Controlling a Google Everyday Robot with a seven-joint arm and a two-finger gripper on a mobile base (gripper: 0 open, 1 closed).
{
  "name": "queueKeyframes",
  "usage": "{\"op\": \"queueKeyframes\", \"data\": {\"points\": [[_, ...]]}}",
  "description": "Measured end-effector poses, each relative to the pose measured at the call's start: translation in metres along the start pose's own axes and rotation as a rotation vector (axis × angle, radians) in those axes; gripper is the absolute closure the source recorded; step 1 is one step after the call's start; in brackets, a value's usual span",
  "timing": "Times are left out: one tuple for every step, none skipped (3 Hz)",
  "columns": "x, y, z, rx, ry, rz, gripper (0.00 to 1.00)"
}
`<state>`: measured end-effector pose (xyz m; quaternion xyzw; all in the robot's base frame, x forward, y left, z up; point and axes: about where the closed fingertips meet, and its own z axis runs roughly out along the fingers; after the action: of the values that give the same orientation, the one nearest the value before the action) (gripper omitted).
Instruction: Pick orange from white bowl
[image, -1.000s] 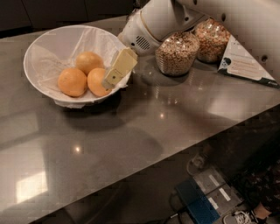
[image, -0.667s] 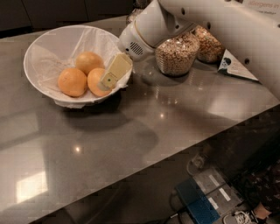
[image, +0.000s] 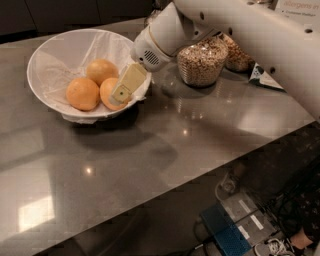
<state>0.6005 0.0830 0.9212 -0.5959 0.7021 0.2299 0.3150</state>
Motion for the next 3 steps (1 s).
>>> {"op": "queueKeyframes", "data": {"points": [[-0.002, -0.001, 0.009, -0.011, -0.015, -0.006, 0.00], [-0.007, -0.002, 0.017, -0.012, -0.018, -0.021, 0.00], [-0.012, -0.003, 0.022, 0.001, -0.014, -0.034, 0.02]]}}
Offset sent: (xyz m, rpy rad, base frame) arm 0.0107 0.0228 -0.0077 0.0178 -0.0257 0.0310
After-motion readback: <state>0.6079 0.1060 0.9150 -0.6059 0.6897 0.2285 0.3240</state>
